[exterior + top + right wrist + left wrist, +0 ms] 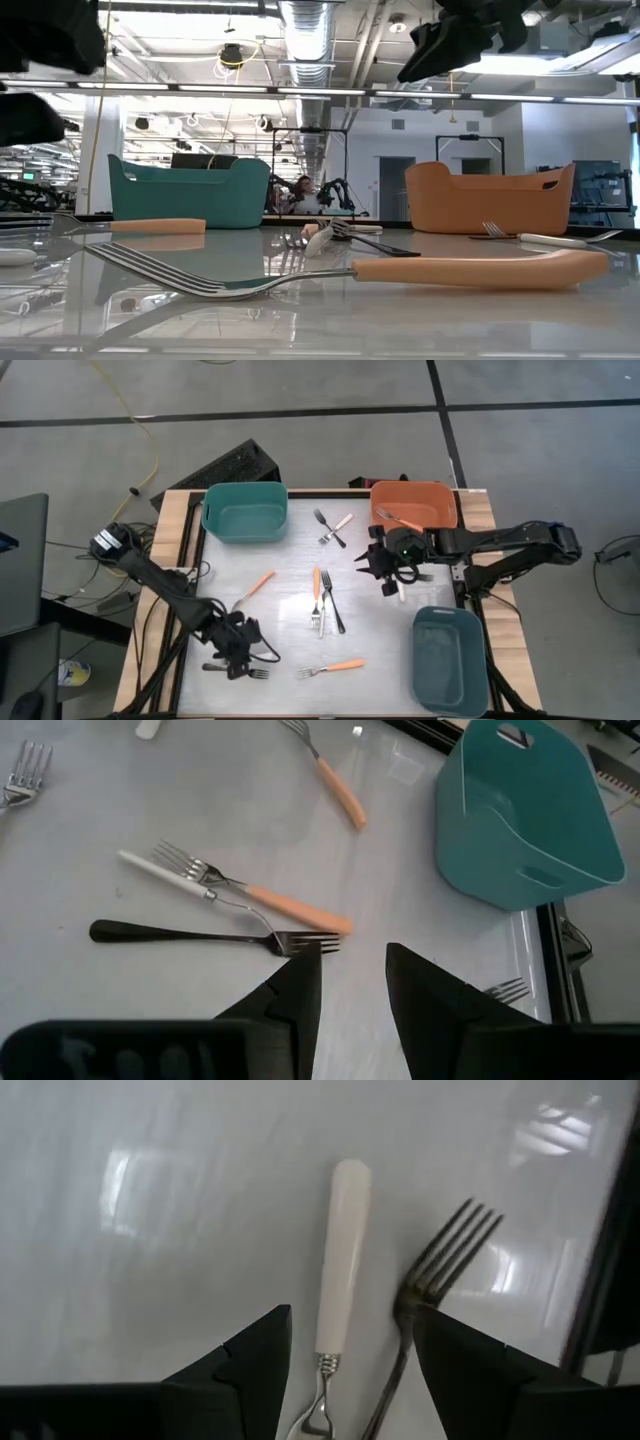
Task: Sort silverware by color (type)
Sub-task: Put the bottom left white fork into the green bin
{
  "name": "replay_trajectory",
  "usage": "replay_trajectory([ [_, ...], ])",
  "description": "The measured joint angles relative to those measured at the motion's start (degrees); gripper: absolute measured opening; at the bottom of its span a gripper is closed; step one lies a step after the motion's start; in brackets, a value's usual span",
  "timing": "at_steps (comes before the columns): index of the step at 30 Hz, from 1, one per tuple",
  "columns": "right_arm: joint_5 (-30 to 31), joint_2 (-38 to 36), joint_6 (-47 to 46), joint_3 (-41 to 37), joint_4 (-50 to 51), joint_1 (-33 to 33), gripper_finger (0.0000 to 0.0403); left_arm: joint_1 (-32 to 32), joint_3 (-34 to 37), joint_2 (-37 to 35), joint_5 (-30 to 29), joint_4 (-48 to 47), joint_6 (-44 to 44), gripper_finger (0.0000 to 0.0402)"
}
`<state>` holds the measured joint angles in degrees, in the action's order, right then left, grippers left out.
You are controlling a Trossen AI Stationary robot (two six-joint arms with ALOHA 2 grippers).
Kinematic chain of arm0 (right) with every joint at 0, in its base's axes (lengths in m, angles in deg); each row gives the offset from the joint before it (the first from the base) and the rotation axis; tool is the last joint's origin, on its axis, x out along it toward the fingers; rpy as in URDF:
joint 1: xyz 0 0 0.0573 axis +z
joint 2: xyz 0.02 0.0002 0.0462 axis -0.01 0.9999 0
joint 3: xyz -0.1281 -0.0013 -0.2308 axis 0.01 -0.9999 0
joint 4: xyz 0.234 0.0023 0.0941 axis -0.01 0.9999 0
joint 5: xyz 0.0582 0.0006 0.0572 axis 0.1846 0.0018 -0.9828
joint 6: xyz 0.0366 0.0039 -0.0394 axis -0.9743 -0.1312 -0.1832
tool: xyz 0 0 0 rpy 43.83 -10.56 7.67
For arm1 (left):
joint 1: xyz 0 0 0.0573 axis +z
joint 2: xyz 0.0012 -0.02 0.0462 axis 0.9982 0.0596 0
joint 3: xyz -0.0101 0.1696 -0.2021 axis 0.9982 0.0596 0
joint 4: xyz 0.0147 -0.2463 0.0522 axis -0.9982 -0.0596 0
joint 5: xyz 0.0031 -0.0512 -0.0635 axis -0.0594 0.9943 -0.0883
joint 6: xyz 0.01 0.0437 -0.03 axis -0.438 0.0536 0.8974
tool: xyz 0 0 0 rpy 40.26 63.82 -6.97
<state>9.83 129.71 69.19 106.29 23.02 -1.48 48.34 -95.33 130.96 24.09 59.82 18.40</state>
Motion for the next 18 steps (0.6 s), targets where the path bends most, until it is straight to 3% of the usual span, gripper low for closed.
replay_trajectory([
  [5, 0.0, 0.0, -0.7, 0.0, 0.0, 0.1, 0.0136, -2.8, 0.0, 2.7, 0.0, -0.3, 2.3, 0.0194],
  [13, 0.0, 0.0, -0.7, 0.0, 0.0, 0.1, 0.0136, -5.7, 0.0, 5.4, -6.3, -0.3, 0.9, 0.0194],
  [18, 0.0, 0.0, -1.1, 0.0, 0.1, 0.1, 0.0136, -7.0, 0.0, 7.9, -6.8, -0.3, 0.6, 0.0194],
])
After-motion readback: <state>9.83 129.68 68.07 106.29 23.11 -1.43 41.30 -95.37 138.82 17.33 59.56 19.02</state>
